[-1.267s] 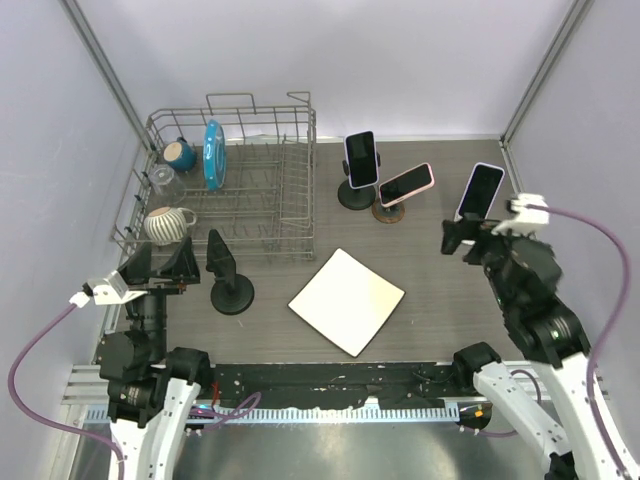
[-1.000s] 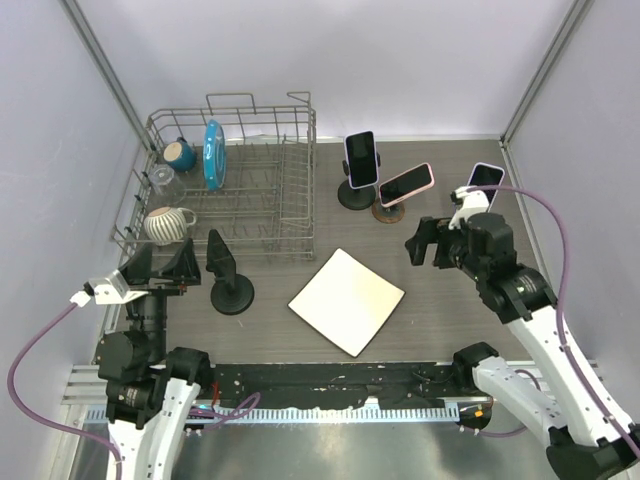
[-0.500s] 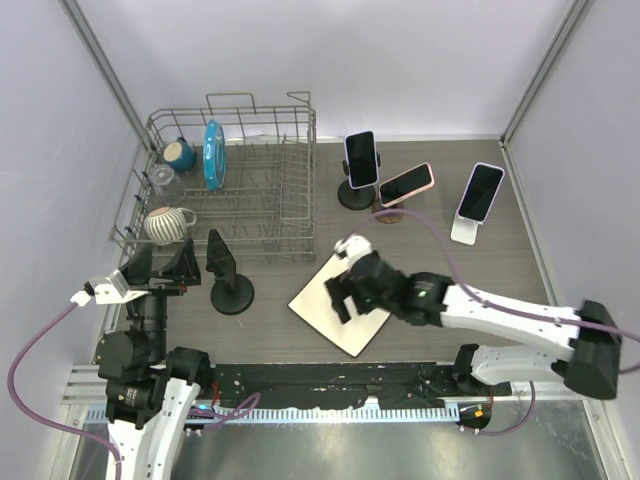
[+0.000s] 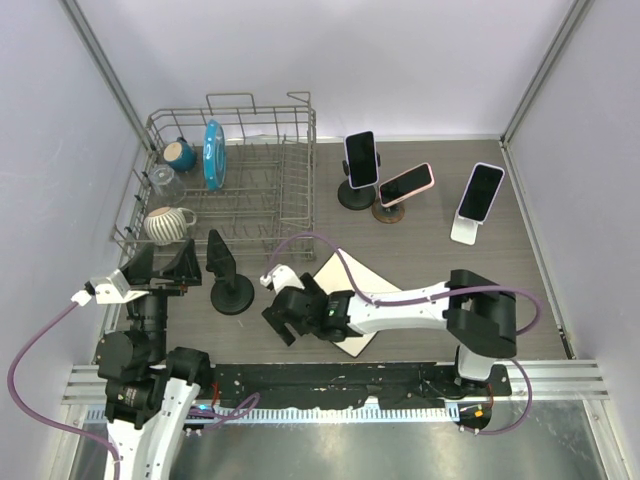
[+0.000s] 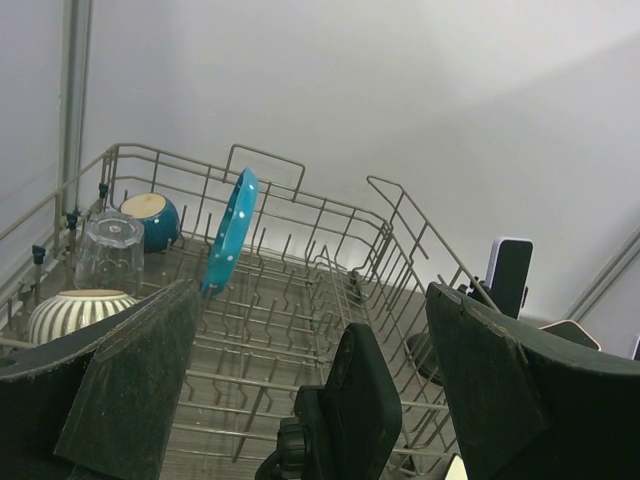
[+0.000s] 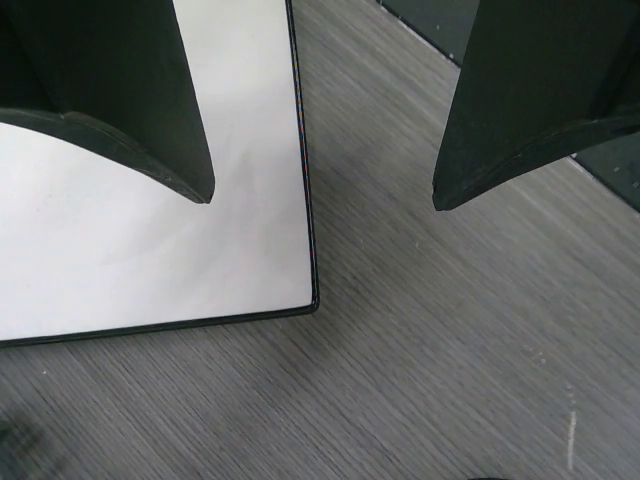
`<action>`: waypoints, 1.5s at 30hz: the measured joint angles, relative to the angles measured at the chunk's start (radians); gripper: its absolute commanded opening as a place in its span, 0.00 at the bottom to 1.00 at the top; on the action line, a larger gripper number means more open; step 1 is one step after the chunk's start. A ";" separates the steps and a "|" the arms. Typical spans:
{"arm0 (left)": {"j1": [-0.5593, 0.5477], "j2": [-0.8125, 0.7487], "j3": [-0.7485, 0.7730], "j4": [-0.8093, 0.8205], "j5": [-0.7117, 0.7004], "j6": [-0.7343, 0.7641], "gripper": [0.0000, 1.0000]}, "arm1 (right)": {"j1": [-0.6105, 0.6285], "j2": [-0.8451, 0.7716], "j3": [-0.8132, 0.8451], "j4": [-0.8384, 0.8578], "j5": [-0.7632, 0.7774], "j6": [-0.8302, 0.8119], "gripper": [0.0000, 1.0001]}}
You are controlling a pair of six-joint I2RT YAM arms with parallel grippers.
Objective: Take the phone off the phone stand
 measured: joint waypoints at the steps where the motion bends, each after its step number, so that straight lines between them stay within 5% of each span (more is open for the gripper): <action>1: -0.001 0.000 0.000 0.000 0.000 0.000 1.00 | 0.000 0.019 0.007 0.004 0.007 0.005 0.96; 20: -0.011 0.000 0.000 0.000 0.008 0.000 1.00 | -0.008 0.100 0.003 -0.154 0.333 0.277 0.96; 34: -0.011 0.000 0.000 0.000 0.010 0.000 1.00 | -0.119 -0.165 -0.178 -0.404 0.482 0.502 0.97; 40: -0.011 0.000 0.000 0.000 0.011 0.000 1.00 | -0.128 -0.275 -0.178 -0.259 0.458 0.375 0.96; 45: -0.013 0.000 0.000 0.000 0.011 0.000 1.00 | -0.255 -0.250 -0.175 -0.097 0.384 0.301 0.96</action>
